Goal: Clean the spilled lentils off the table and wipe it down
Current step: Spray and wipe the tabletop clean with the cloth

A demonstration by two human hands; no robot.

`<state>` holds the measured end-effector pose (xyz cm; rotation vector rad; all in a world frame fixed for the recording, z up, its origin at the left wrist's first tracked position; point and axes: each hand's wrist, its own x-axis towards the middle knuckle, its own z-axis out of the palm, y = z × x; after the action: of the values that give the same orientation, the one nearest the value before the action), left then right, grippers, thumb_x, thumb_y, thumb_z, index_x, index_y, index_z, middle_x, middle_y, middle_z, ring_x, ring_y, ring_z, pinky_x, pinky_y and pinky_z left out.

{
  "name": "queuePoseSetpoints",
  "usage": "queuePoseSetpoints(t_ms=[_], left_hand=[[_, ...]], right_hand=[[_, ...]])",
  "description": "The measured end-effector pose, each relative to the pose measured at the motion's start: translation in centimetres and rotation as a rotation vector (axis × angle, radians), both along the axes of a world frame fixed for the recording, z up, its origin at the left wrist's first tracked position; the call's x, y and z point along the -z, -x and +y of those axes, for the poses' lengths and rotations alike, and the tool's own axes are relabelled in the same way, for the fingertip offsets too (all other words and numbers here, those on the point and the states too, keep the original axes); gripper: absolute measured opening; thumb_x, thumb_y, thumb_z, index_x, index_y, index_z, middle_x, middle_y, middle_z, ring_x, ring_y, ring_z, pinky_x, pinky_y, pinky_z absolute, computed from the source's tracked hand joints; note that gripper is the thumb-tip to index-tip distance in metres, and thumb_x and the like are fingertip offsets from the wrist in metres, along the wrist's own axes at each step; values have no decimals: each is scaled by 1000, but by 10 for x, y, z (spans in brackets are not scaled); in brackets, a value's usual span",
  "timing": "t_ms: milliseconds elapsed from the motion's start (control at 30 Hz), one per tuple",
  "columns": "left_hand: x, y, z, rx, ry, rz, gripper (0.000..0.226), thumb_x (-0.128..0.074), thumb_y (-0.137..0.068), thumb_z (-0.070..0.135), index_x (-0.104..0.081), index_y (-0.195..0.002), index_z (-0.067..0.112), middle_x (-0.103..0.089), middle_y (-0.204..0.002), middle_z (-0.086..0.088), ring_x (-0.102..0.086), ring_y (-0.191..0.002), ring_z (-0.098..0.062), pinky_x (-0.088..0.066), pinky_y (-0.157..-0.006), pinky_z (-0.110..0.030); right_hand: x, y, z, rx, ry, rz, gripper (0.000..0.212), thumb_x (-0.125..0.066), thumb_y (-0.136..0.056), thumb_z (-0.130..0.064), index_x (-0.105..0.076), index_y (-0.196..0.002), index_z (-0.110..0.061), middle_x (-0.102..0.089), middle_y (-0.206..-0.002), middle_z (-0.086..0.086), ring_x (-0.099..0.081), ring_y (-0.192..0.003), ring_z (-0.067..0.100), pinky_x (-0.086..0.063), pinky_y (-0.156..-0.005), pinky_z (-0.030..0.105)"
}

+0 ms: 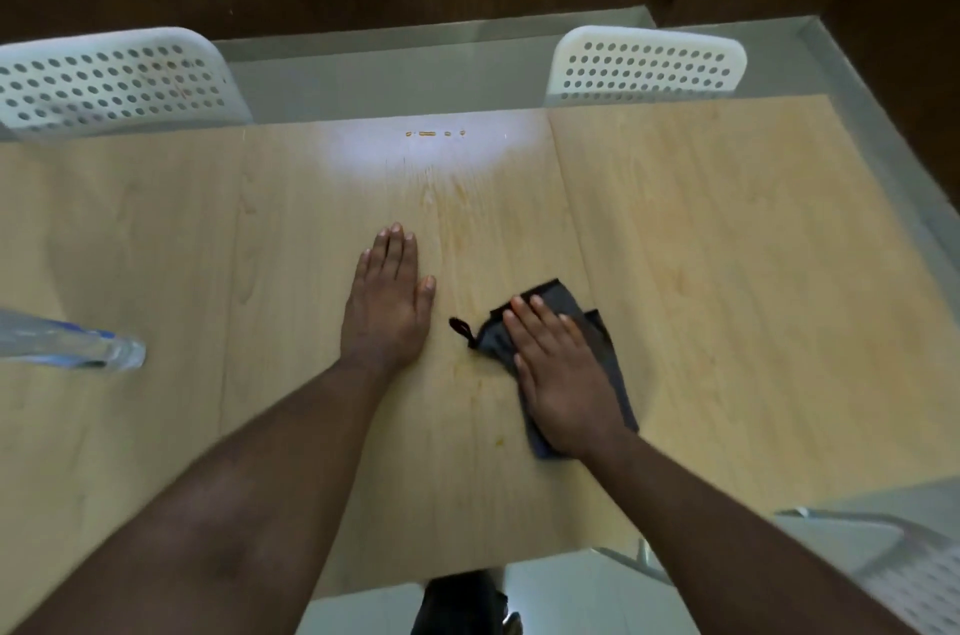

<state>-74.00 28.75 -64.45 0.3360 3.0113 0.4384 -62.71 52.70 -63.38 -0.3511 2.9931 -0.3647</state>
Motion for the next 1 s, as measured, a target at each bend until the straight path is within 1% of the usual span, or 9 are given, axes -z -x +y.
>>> queuePoseSetpoints(t_ms=[133, 233, 300, 367, 467, 600, 700, 867, 1000], left_hand=[[-2, -67, -20, 8, 10, -12, 71, -17, -109, 47, -12, -168, 9, -8, -176, -9, 0, -163, -19, -5, -133, -41], [-1, -94, -26, -8, 22, -4, 70, -17, -109, 47, -14, -168, 9, -10, -176, -9, -2, -163, -19, -5, -133, -40], [0, -91, -26, -32, 23, 25, 70, -17, -108, 46, -17, -167, 8, -14, -175, -10, -6, -163, -21, -6, -132, -40], [5, -88, -23, -33, 23, 35, 70, -19, -108, 45, -18, -167, 8, -14, -175, -11, -8, -163, -22, -6, -132, -40], [6, -92, -25, -35, 14, 26, 70, -18, -108, 45, -21, -166, 6, -16, -174, -13, -10, -163, -24, -7, -132, -41], [-1, -94, -24, -39, 0, 25, 71, -14, -108, 47, -19, -167, 7, -14, -175, -11, -7, -163, -22, -5, -132, -40], [-2, -93, -20, -44, 4, 28, 71, -14, -108, 47, -19, -167, 6, -14, -175, -12, -7, -163, -23, -6, -133, -40], [3, -92, -23, -40, 7, 47, 71, -15, -108, 46, -20, -166, 6, -14, -175, -12, -8, -163, -23, -7, -132, -41], [3, -94, -24, -45, -2, 44, 71, -15, -108, 45, -22, -166, 5, -16, -175, -13, -11, -163, -25, -8, -132, -41]], right_hand=[[-3, 8, 27, 130, -16, 19, 56, -25, -112, -33, -31, -165, -17, -23, -173, -1, -11, -162, 15, -19, -130, 46], [-4, 40, 9, 217, -4, 22, 58, -22, -111, -34, -28, -166, -15, -19, -174, 1, -11, -162, 19, -15, -130, 45], [-2, 42, -9, 202, 1, 24, 58, -23, -112, -33, -25, -166, -15, -17, -175, 1, -9, -162, 20, -10, -131, 43], [4, 21, -22, 149, 13, 30, 57, -25, -113, -33, -23, -167, -17, -15, -175, 0, -7, -162, 18, -7, -132, 42], [9, -45, -30, 80, 26, 21, 56, -26, -112, -32, -25, -166, -18, -16, -175, 0, -7, -162, 17, -10, -131, 43], [4, -110, -2, 3, 8, 24, 55, -26, -112, -31, -27, -166, -19, -16, -175, -3, -4, -162, 13, -14, -131, 43], [4, -86, 13, 120, 0, 55, 55, -28, -112, -31, -32, -164, -18, -23, -173, -1, -11, -162, 15, -18, -129, 46], [6, -17, -25, 253, 1, 78, 55, -32, -111, -28, -33, -164, -13, -25, -173, 3, -16, -161, 22, -18, -129, 47], [8, -60, -55, 161, 45, 58, 55, -32, -112, -29, -28, -165, -15, -19, -174, 3, -10, -162, 21, -11, -131, 44]])
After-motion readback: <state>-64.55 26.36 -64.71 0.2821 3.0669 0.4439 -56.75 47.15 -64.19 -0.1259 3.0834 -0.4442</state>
